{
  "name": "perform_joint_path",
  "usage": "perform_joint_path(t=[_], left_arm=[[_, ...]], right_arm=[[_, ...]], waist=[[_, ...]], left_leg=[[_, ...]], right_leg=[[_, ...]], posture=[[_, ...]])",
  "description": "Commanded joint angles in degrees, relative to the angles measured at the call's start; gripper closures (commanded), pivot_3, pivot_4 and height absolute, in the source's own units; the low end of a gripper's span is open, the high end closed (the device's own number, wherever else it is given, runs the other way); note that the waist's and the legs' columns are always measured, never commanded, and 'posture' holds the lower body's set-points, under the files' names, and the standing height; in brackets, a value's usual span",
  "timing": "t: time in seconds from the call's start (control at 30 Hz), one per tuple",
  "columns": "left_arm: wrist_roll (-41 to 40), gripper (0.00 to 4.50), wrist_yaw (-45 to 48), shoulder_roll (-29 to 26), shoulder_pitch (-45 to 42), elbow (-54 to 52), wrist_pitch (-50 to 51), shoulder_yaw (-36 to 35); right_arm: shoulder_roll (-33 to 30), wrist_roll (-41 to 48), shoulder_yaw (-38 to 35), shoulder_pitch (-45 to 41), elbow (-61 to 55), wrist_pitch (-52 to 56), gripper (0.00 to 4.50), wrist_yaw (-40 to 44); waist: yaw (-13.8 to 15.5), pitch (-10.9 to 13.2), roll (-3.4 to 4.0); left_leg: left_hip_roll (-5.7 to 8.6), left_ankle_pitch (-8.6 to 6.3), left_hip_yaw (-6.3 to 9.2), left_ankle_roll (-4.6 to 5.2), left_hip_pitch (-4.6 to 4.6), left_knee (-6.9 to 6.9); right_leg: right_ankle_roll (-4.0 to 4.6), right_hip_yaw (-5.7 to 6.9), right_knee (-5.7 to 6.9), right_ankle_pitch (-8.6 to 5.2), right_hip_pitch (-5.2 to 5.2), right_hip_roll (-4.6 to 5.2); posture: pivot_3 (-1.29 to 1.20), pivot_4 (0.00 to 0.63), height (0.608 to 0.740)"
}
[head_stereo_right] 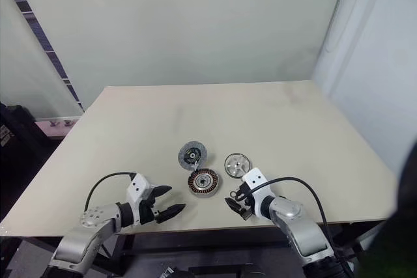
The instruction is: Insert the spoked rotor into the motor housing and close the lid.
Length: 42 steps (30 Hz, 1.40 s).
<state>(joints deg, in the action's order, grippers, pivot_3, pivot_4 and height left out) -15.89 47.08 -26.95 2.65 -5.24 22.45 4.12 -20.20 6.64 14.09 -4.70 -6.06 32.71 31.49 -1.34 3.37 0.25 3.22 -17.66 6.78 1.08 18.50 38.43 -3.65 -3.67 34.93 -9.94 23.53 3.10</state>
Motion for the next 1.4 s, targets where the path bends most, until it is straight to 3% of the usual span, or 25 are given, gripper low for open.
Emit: perform_joint_path(t=[0.03, 0.43, 0.57, 0.83, 1.1, 1.4], left_arm=[[-1.27, 0.00, 0.88, -0.78, -0.14, -2.34, 0.71, -0.05], [-1.05, 0.00, 0.47, -0.76, 1.94, -3.64, 0.49, 1.20], [-1.05, 0.00, 0.31, -0.75, 2.01, -3.63, 0.40, 1.31], [-0.73, 0.00, 0.08, -0.65, 1.80, -3.08, 0.04, 1.39], [-0.56, 0.00, -0.12, -0.87, 1.67, -1.99, -0.96, 0.75], [-0.16, 0.00, -0.78, -1.00, 0.09, 0.03, -2.87, -0.05]], right_arm=[[0.91, -0.73, 0.20, -1.97, 1.26, -2.36, 0.03, -0.33], [3.70, -2.64, 1.29, -2.96, 7.93, -5.86, 0.03, -0.99], [3.91, -3.07, 1.57, -2.75, 8.79, -6.27, 0.87, -1.02], [3.68, -3.74, 1.29, -2.64, 8.39, -5.91, 3.63, -1.24], [4.25, -2.31, -0.70, -3.63, 5.33, -5.79, 3.70, -1.65], [7.08, -2.09, 1.31, -10.71, 1.86, -1.38, 3.70, -0.54]], waist=[[0.00, 0.00, 0.01], [-0.03, 0.00, 0.01], [-0.05, 0.00, 0.01], [-0.14, 0.00, 0.01], [-0.13, 0.00, 0.01], [-0.22, 0.00, 0.03]], left_leg=[[0.00, 0.00, 0.00, 0.00, 0.00, 0.00], [0.00, 0.00, 0.01, -0.01, 0.00, -0.02], [-0.01, 0.00, 0.01, -0.01, -0.01, -0.02], [-0.03, 0.00, 0.01, -0.01, -0.02, -0.02], [-0.03, 0.00, 0.01, -0.01, -0.02, -0.02], [-0.05, 0.00, 0.04, -0.02, -0.02, -0.01]], right_leg=[[0.00, 0.00, 0.00, 0.00, 0.01, 0.00], [0.00, -0.01, 0.01, 0.00, 0.01, 0.00], [0.00, -0.01, 0.01, 0.00, 0.01, 0.00], [0.00, 0.00, 0.03, 0.00, 0.01, -0.03], [0.00, -0.01, 0.02, 0.00, 0.01, -0.03], [0.01, 0.00, 0.07, 0.01, 0.04, -0.06]], posture=[[0.00, 0.000, 0.740], [0.00, 0.000, 0.740], [0.00, 0.000, 0.740], [0.00, 0.000, 0.740], [0.00, 0.000, 0.740], [0.00, 0.000, 0.740]])
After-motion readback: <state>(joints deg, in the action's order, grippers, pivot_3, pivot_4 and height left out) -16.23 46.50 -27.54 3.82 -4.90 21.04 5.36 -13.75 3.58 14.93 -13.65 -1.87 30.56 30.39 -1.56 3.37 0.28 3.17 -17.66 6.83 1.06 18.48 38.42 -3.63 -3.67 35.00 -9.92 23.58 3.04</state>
